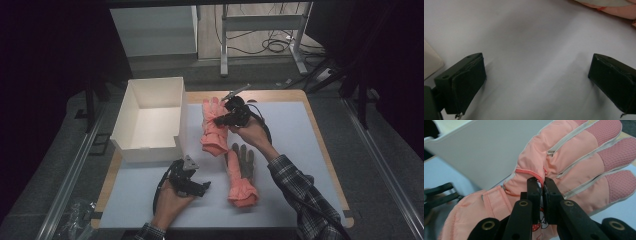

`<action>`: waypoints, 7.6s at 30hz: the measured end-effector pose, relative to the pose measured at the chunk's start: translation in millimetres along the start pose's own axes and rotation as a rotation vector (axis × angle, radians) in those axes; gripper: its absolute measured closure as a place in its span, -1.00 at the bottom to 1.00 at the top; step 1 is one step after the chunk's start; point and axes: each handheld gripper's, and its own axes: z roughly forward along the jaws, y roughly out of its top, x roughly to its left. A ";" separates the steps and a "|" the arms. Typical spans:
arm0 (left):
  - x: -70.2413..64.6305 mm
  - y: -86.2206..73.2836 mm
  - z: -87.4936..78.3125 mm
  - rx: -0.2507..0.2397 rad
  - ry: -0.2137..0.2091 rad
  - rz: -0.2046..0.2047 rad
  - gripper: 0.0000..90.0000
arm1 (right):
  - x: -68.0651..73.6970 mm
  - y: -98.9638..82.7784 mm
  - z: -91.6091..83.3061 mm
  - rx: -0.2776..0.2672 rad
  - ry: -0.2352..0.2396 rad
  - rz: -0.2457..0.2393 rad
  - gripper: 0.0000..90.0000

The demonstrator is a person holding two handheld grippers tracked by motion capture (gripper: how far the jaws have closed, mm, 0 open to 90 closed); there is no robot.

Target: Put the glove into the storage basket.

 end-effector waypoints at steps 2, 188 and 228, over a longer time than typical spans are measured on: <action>0.0 0.0 0.0 0.000 0.000 0.000 -0.97 | 3.9 -3.5 -6.7 -0.005 0.012 -0.006 0.88; -11.3 75.9 -42.9 0.038 -0.190 0.116 -1.00 | -0.1 -246.3 -100.7 -0.039 -0.403 0.131 -0.55; -43.3 88.8 37.2 0.299 -0.147 0.190 -0.27 | -0.7 -247.6 -100.5 -0.044 -0.397 0.135 -0.56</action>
